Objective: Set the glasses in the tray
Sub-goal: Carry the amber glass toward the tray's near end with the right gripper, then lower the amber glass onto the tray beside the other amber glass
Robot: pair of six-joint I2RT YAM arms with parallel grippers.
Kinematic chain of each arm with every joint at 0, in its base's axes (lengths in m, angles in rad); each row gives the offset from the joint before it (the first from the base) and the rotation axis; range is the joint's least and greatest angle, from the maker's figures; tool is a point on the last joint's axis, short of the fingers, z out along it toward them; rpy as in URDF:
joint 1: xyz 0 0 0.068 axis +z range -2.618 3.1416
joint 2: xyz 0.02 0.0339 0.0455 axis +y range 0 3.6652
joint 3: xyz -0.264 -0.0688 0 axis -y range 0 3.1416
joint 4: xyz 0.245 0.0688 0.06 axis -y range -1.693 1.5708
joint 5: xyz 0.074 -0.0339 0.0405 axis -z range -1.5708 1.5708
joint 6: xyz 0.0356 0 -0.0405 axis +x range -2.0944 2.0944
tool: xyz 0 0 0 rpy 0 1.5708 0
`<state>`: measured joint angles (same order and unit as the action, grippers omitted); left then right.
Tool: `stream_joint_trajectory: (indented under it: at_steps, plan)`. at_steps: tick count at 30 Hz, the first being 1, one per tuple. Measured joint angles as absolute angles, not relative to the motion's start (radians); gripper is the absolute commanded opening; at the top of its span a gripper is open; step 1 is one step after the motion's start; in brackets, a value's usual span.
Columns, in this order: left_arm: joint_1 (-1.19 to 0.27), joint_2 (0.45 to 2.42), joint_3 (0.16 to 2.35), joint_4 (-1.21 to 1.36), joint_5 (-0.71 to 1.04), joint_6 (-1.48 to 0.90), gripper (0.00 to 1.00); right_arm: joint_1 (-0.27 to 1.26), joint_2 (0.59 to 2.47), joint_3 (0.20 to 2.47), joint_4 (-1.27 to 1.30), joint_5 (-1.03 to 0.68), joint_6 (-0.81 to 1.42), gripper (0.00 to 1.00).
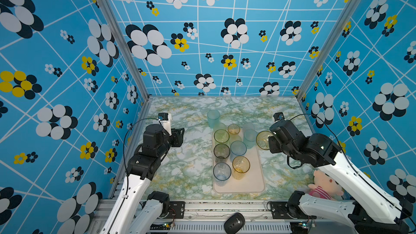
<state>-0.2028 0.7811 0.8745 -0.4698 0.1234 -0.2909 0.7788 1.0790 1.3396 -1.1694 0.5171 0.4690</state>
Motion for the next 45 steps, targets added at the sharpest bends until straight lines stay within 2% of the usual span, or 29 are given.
stream_joint_trajectory:
  at_steps: [12,45]
  plan:
    - [-0.203,0.798,0.875,-0.488,0.124,-0.287,0.51,0.664,1.076,1.176,-1.068,0.373,0.488,0.00]
    - [-0.203,0.834,0.886,-0.495,0.123,-0.276,0.51,0.654,1.005,0.978,-1.092,0.139,0.555,0.00]
